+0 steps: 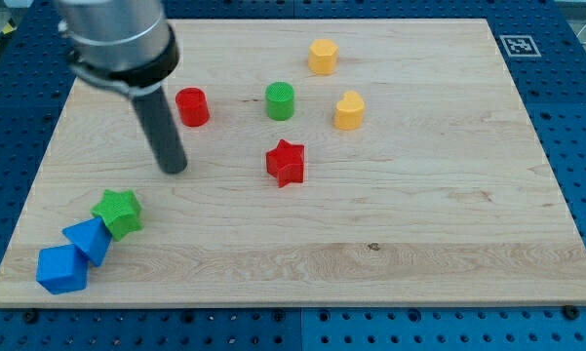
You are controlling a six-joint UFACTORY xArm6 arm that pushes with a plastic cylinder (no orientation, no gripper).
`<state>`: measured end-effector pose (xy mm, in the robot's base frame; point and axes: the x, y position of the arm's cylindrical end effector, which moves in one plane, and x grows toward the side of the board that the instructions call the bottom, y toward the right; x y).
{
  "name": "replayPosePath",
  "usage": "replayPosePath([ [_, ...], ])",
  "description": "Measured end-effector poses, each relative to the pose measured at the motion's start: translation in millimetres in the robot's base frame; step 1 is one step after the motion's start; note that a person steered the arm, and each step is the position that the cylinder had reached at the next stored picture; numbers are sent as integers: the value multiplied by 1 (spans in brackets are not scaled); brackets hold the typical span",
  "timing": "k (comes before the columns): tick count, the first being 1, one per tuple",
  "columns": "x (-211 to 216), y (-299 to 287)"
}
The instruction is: Push green circle to red star
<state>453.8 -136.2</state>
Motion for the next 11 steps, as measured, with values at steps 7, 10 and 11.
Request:
replayPosePath([
  [7, -104, 97],
  [10, -98, 133],
  [11, -70, 131],
])
